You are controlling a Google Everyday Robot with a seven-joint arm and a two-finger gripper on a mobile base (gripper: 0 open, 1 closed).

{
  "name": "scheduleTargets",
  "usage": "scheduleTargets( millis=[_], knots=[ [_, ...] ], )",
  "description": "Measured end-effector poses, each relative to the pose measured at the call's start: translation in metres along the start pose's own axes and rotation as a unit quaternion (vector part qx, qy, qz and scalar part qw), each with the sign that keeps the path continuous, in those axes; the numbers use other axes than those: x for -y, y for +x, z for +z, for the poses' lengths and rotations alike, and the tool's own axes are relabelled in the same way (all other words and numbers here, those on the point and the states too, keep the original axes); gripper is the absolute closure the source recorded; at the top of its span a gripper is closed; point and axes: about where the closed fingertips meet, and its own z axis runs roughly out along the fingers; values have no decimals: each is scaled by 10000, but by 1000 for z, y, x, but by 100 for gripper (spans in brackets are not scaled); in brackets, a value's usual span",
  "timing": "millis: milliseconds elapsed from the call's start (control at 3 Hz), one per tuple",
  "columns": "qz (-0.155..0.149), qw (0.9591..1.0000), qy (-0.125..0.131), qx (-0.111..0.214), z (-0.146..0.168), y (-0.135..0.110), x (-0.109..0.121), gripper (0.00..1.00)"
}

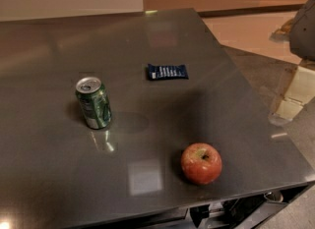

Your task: Move apple near rxbar blueberry

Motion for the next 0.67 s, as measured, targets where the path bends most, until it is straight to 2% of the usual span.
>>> scheduleTargets(
  millis=[333,667],
  knots=[
    [0,10000,1,0,0,0,0,0],
    [-157,9996,-195,155,2,-6,-6,0]
  ],
)
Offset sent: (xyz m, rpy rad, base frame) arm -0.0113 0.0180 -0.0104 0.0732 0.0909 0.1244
